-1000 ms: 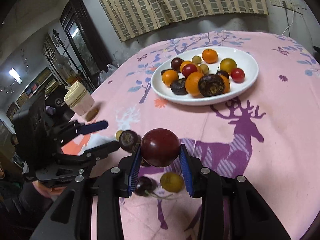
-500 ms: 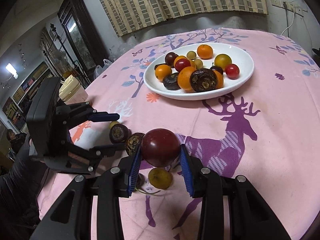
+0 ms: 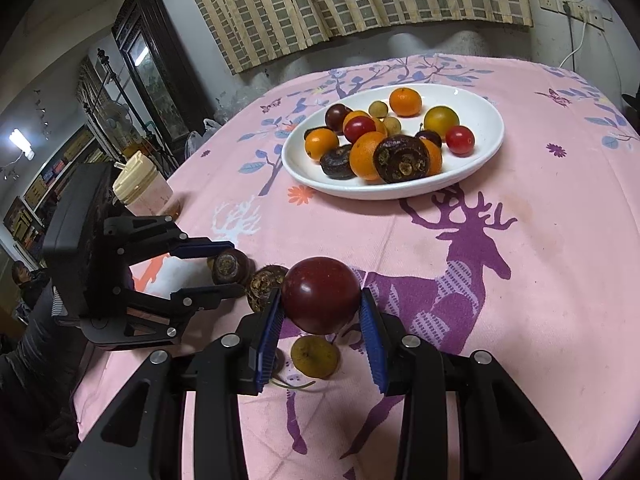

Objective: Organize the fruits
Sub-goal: 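Grasp a red plum with the right tool while the left tool grasps a dark plum, both onto plate, then grasp a dark plum with the right tool while the left tool grasps a small yellow fruit, both onto plate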

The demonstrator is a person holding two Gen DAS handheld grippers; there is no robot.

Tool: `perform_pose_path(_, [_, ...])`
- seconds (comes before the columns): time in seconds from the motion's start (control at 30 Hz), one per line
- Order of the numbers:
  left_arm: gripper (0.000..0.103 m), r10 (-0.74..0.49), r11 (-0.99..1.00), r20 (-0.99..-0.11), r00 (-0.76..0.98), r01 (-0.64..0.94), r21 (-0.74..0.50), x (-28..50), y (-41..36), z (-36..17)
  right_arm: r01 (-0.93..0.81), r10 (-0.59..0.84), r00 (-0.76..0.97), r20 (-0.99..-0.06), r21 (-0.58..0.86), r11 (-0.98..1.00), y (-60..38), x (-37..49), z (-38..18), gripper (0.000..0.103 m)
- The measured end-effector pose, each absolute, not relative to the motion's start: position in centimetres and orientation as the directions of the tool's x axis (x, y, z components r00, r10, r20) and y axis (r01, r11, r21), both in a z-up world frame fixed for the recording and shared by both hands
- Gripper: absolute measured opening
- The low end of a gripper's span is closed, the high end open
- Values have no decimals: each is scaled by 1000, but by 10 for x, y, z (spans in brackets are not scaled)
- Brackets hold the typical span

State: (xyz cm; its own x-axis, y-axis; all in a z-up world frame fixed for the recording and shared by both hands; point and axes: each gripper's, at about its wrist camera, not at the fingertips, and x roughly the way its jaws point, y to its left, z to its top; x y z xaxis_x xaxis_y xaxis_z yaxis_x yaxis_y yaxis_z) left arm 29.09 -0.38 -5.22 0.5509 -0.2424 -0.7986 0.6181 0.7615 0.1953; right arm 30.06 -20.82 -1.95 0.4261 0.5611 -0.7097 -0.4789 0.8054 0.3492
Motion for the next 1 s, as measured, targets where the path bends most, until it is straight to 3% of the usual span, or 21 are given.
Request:
perform_pose_path(0.13, [39,-262,811,-767,586,564,154,304,-1,-34,-481,594,453,-665,379,790,-212,303,-12,39])
perform_pose_path(0.3, [38,-273,892,-709,651,447,67,374,-15,14,-445,587,563,-581,385,808,-215,342,14,39])
perform_pose_path(0.37, [40,-221,935,-699,680,351,47,412,-21,24,-419,545,627,-556,349,838,-212,368,22,40])
perform_pose_path(0.4, [46,-178,955,-696,696,294,50,428,-22,26,-406,521,653,-551,325,854,-208,383,24,42])
perform_pose_path(0.43, [71,-130,970,-706,696,237,55,440,-22,27,-392,502,664,-554,313,865,-207,392,24,58])
perform_pose_path(0.47, [85,-97,979,-715,693,197,57,446,-20,29,-366,472,672,-570,298,881,-205,398,23,61])
perform_pose_path(0.57, [87,-100,988,-707,700,154,13,427,-4,35,-366,479,653,-587,309,878,-205,388,20,61])
perform_pose_path(0.73, [94,-15,995,-658,753,77,65,357,27,31,-479,538,521,-663,295,826,-185,337,2,61])
perform_pose_path(1.0, [94,-16,999,-655,755,-21,-49,285,78,14,-591,433,431,-792,115,798,-127,299,-25,61])
